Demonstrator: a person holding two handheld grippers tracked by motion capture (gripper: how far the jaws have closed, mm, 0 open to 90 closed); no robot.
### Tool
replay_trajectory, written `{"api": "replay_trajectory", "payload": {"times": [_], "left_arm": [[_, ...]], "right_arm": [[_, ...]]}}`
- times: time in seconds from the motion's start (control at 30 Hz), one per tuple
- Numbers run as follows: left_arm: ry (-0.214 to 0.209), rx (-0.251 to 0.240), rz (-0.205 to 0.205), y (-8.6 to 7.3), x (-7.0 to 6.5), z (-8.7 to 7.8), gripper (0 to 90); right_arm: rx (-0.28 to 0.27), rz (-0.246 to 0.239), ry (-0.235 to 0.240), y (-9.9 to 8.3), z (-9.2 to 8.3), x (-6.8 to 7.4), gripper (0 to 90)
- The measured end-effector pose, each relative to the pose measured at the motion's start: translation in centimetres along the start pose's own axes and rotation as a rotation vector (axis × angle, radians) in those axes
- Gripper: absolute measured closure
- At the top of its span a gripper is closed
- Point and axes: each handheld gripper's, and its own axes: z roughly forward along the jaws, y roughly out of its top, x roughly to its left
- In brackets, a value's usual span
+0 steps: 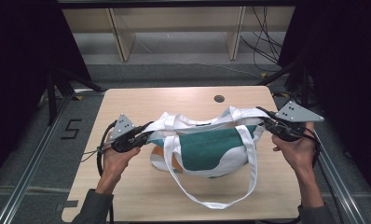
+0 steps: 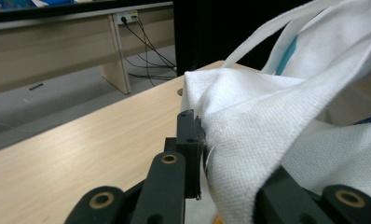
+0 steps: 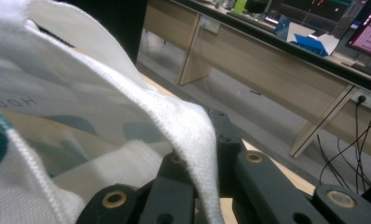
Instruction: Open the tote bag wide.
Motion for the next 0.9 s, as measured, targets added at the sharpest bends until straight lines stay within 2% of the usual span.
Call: {"api": "replay_trajectory", "payload": {"times": [0.07,0.13,0.23,0.27,0.3,0.33,0.4,0.43,0.47,0.53,0.6,0.7,0.77,0.8,0.83,0.87,0.9], "left_arm": [[-0.009,-0.004,-0.004,-0.1,0.1,0.1,81.0],[-0.005,0.01,-0.031,-0.2,0.2,0.1,77.2],[0.001,0.021,-0.106,0.0,0.6,-0.3,62.6],[-0.017,0.039,-0.137,0.5,0.9,-0.8,51.1],[-0.017,0.039,-0.137,0.5,0.9,-0.8,46.2],[-0.031,0.059,-0.137,0.9,1.0,-1.1,46.2],[-0.082,0.1,-0.163,1.5,1.1,-1.8,38.9],[-0.083,0.104,-0.181,1.9,1.1,-2.2,34.8],[-0.076,0.101,-0.192,2.4,1.3,-2.5,29.6],[-0.085,0.072,-0.213,3.2,1.4,-2.8,28.0],[-0.063,0.066,-0.199,3.6,1.4,-2.7,27.3],[-0.087,0.069,-0.212,4.0,1.0,-2.5,25.2],[-0.109,0.074,-0.196,4.4,0.7,-2.7,23.4],[-0.115,0.065,-0.197,4.7,0.6,-2.9,20.4],[-0.11,0.048,-0.178,5.0,0.5,-3.2,20.3],[-0.099,0.043,-0.179,5.2,0.4,-3.3,21.2],[-0.091,0.045,-0.16,5.3,0.4,-3.5,21.2]], "right_arm": [[0.001,-0.001,-0.005,-0.1,0.0,0.0,88.2],[0.0,-0.019,-0.009,-0.1,0.0,0.1,88.2],[0.011,-0.018,-0.028,-0.2,0.4,0.2,88.2],[0.02,-0.013,-0.028,-0.3,0.8,0.1,88.2],[0.02,-0.013,-0.028,-0.3,0.8,0.1,88.2],[0.023,-0.015,-0.032,-0.4,1.0,0.0,88.2],[0.027,-0.012,-0.038,-0.6,1.3,-0.3,88.2],[0.04,0.01,-0.029,-0.6,1.4,-0.2,88.2],[0.035,-0.008,-0.043,-0.6,1.6,-0.2,88.2],[0.054,-0.011,-0.04,-0.5,1.5,0.0,88.2],[0.032,-0.011,-0.048,-0.1,1.1,-0.1,88.2],[0.033,-0.018,-0.05,0.1,0.9,-0.1,88.2],[0.037,-0.007,-0.054,0.2,1.0,0.0,88.2],[0.034,-0.018,-0.058,0.3,1.1,0.0,88.2],[0.033,-0.014,-0.062,0.3,1.3,0.1,88.3],[0.045,-0.021,-0.064,0.4,1.4,0.3,88.2],[0.045,-0.021,-0.064,0.4,1.4,0.3,88.2]]}}
